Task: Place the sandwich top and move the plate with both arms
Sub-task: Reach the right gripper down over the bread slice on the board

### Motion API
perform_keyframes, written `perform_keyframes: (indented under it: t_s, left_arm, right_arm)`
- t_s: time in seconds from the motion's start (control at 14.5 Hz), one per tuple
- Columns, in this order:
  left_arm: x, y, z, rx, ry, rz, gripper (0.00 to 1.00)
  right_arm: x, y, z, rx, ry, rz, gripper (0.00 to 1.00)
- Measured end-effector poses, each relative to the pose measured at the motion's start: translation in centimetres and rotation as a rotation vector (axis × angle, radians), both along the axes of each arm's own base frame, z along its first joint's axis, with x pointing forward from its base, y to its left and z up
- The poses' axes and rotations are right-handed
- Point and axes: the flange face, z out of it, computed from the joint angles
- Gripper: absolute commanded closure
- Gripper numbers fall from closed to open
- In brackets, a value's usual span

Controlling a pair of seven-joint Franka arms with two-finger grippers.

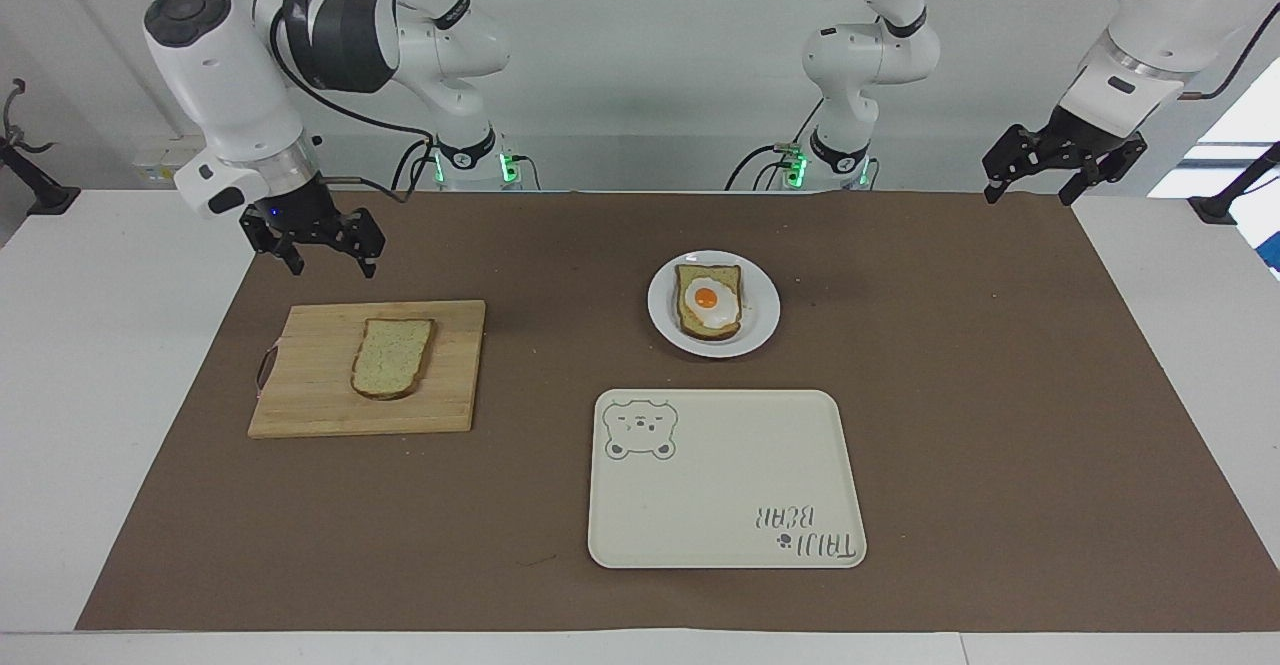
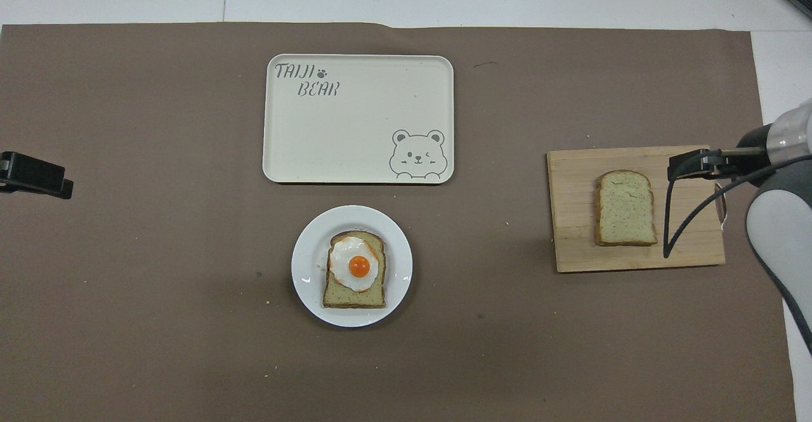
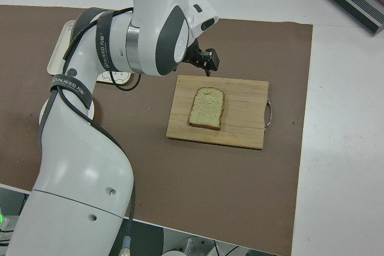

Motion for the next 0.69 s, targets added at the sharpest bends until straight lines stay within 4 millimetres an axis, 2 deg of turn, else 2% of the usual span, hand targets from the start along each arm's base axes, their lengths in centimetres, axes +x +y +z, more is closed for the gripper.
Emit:
perform_keyframes:
  t_s: [0.28, 0.48, 0.69]
  left_arm:
    - [0.0, 0.0, 0.0, 0.0, 0.0, 0.0, 0.0]
    - [0.0, 0.0, 0.0, 0.0, 0.0, 0.0, 0.0]
    - [0.0, 0.0, 0.0, 0.0, 0.0, 0.0, 0.0]
  right_arm:
    - [2.6, -2.4, -4.6, 0.016, -0.021, -0.016, 0.0]
    - [4.0, -2.6, -7.3, 0.013, -0.038, -0.023, 0.0]
    - [4.7, -3.0, -10.2, 0.099, -0.021, -0.078, 0.0]
